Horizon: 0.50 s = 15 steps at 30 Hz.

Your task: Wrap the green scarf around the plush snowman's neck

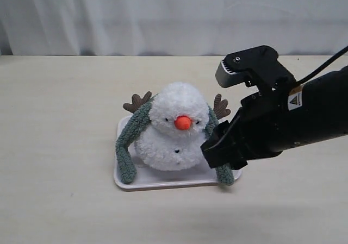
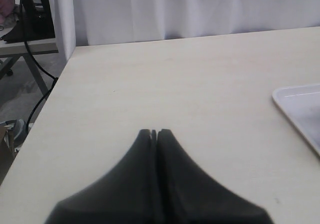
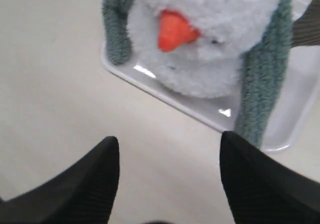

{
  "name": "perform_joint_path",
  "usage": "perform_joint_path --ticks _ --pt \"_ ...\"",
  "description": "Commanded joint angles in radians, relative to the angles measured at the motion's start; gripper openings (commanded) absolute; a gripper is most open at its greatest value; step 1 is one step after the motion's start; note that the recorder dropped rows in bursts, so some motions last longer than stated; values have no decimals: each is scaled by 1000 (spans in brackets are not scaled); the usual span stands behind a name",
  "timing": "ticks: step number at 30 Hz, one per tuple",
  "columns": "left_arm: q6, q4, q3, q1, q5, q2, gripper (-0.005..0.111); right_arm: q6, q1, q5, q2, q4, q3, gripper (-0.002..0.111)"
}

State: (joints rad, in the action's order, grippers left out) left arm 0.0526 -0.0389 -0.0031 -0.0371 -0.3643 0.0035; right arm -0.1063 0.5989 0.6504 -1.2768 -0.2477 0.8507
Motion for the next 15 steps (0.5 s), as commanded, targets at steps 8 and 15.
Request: perform_joint_path --ticks 8,15 --pt "-4 -1 3 1 10 -4 0 287 304 -181 -109 138 4 54" --pt "-4 -1 3 1 10 -4 0 346 346 -253 -325 203 82 58"
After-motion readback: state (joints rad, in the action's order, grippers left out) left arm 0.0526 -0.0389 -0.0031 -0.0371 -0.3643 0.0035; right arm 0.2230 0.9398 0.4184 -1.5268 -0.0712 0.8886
